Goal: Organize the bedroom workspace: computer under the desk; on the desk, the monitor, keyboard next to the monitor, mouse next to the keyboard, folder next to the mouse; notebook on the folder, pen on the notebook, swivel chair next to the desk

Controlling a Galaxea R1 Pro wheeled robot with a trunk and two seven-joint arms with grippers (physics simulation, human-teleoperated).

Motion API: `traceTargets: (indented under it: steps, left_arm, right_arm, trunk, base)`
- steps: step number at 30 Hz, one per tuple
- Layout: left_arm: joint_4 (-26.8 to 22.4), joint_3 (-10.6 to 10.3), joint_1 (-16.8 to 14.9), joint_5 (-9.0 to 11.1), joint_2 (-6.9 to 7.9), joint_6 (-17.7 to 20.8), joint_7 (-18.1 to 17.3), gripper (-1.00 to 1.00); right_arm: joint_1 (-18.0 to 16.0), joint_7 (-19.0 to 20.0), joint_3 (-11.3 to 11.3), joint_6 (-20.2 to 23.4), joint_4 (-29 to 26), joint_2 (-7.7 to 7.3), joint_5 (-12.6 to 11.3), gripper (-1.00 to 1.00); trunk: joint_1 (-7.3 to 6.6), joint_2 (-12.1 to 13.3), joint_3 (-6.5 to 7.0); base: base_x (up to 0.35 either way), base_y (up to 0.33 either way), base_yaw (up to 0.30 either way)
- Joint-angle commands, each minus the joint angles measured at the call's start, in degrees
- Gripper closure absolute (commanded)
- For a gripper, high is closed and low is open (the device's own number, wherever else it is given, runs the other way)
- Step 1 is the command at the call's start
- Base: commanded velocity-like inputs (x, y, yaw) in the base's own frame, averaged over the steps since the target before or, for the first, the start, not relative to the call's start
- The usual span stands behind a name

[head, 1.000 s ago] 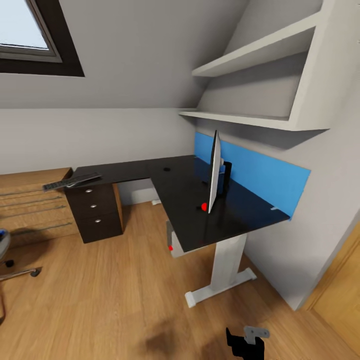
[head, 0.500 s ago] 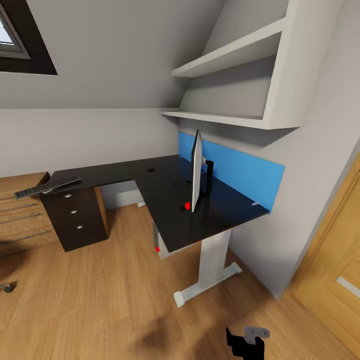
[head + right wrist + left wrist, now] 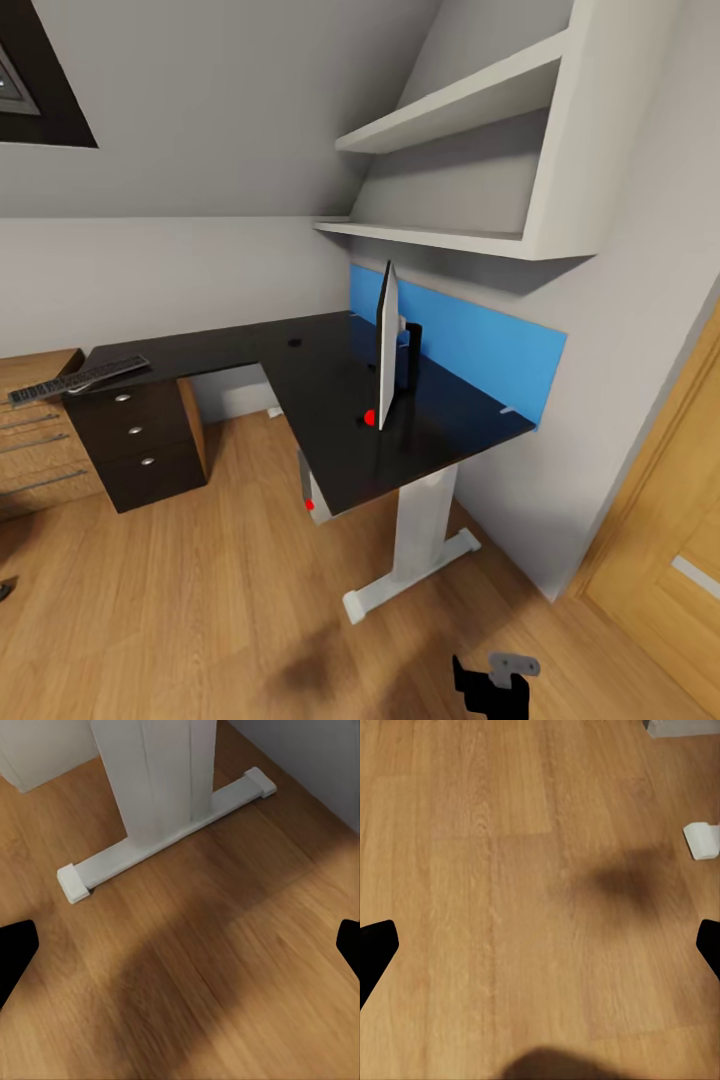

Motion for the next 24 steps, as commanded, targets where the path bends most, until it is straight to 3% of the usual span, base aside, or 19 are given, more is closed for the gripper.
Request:
traceTargets:
  steps: [1, 10, 16, 18, 24]
  left_arm:
    - [-0.1, -0.1, 0.0, 0.2, 0.01, 0.0, 0.1, -1.0]
    - [0.1, 0.0, 0.0, 0.2, 0.01, -0.1, 0.1, -1.0]
    - [0.2, 0.0, 0.0, 0.3, 0.02, -0.1, 0.1, -1.0]
    - [0.2, 0.0, 0.0, 0.3, 0.05, -0.1, 0.1, -1.0]
    - [0.3, 0.0, 0.0, 0.3, 0.07, -0.1, 0.1, -1.0]
  right_arm:
    - [-0.1, -0.1, 0.4, -0.2, 0.1, -0.02, -0.6, -1.0]
    - [-0.1, -0.6, 0.3, 0.3, -2.0, -0.09, -0.9, -1.0]
    - [-0.1, -4.4, 0.3, 2.8, -10.0, -0.65, -0.6, -1.0]
    - [-0.1, -5.9, 0.3, 5.1, -13.4, -1.09, -0.5, -1.0]
    - [-0.1, -9.1, 0.3, 20.8, -31.4, -3.82, -0.4, -1.0]
  trunk:
    - [0.01, 0.0, -0.05]
    - [0.01, 0.0, -0.05]
    - [0.01, 0.0, -0.05]
    - [0.01, 0.0, -0.05]
    - [0.01, 0.0, -0.05]
  base:
    - [0.056, 0.006, -0.002]
    - [0.018, 0.002, -0.001]
    - [0.003, 0.0, 0.0]
    - [0.001, 0.0, 0.0]
    - [0.0, 0.0, 0.0]
